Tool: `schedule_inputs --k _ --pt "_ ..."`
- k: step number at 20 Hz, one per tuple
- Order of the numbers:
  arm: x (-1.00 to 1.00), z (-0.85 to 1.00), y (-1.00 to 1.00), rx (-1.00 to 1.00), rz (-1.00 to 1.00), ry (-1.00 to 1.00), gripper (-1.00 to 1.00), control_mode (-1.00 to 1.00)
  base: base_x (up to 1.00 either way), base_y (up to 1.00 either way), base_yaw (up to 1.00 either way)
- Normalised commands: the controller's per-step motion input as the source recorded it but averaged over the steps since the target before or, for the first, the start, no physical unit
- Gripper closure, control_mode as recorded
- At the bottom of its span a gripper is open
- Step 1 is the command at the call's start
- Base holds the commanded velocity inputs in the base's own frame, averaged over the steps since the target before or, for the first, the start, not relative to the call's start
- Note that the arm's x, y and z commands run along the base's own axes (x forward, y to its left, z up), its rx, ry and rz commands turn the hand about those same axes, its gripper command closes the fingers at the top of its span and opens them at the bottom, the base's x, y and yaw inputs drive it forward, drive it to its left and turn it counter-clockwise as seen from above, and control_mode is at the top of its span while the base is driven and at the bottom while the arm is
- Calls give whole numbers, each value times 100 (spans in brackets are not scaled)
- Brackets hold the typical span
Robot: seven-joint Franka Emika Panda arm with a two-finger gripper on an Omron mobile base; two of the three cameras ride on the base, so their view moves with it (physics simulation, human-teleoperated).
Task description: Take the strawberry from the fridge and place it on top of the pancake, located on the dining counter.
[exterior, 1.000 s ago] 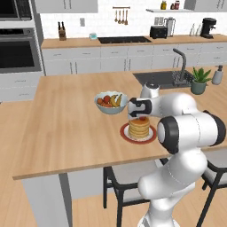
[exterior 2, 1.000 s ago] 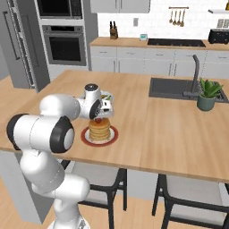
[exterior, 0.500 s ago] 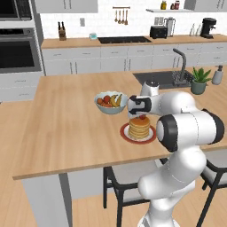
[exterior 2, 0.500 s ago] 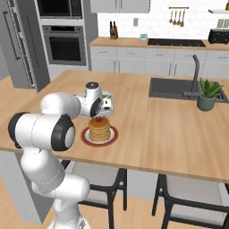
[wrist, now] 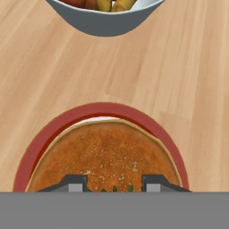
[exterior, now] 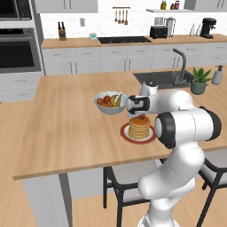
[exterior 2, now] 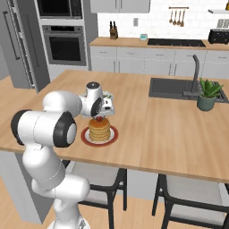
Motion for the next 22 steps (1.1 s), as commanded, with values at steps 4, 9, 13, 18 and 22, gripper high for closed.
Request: schedule_inputs --k 4,9,13,18,22 --pt "0 -15 1 0 0 3 100 -100 0 0 0" --pt "0 -6 0 0 0 1 -100 -100 0 0 0" --pt "0 0 0 0 0 0 -100 -100 0 0 0" --pt "0 7 0 0 0 0 -100 -100 0 0 0" --pt "0 25 1 -2 0 0 -100 -100 0 0 0"
